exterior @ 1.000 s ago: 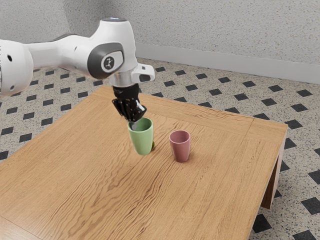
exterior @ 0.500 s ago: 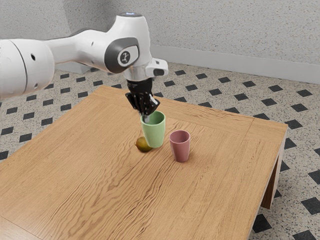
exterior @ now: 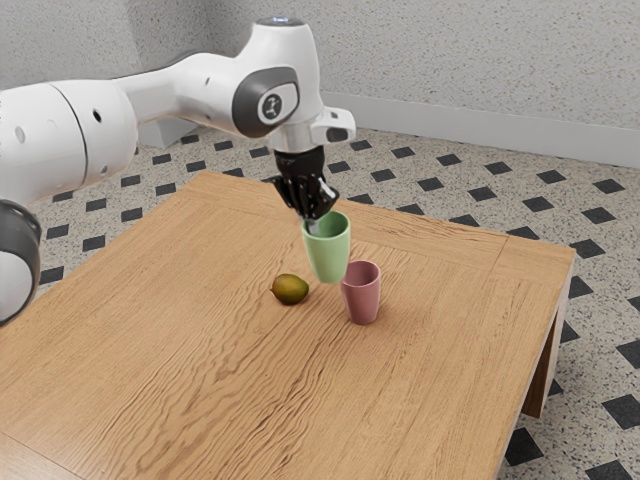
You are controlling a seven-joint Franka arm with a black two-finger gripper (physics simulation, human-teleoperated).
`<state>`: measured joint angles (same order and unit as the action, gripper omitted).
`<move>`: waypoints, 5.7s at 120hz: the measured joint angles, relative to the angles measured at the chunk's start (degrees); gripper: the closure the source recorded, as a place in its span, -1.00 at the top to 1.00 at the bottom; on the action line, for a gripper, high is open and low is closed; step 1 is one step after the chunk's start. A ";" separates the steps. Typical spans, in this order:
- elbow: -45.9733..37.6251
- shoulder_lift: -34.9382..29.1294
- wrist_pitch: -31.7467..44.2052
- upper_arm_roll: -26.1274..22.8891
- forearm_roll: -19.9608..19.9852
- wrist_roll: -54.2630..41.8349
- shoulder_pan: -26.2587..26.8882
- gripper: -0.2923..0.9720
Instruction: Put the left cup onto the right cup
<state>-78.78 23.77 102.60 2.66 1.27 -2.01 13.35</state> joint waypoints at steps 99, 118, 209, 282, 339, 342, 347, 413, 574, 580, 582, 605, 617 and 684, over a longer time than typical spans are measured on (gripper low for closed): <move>12.14 9.48 -2.68 -3.14 -2.39 -0.47 -1.23 -0.70; 13.30 10.43 -2.84 -3.68 -3.00 -0.58 -1.97 -0.70; 20.16 15.38 -2.97 -6.48 -4.93 -1.21 -4.43 -0.70; 21.85 17.48 -2.88 -7.58 -6.52 -1.62 -5.51 -0.70; 22.58 18.19 -2.72 -8.33 -6.53 -1.72 -5.53 -0.70; 22.62 18.22 -2.72 -8.35 -6.53 -1.73 -5.53 -0.70; 22.67 18.24 -2.72 -8.36 -6.53 -1.73 -5.53 -0.70; 22.77 19.01 -2.57 -8.81 -6.53 -1.77 -5.52 -0.70; 22.86 21.88 -1.73 -9.16 -6.53 -1.78 -5.96 -0.70; 22.86 21.98 -1.71 -9.16 -6.53 -1.78 -5.96 -0.70; 22.86 22.00 -1.70 -9.16 -6.53 -1.78 -5.96 -0.70; 22.86 22.34 -1.66 -9.27 -6.53 -1.78 -5.97 -0.70; 22.86 22.40 -1.61 -9.54 -6.52 -1.77 -5.96 -0.69; 22.82 21.88 -1.24 -9.61 -5.82 -1.46 -5.63 0.24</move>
<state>-55.96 45.65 101.36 -6.95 -4.55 -3.47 7.71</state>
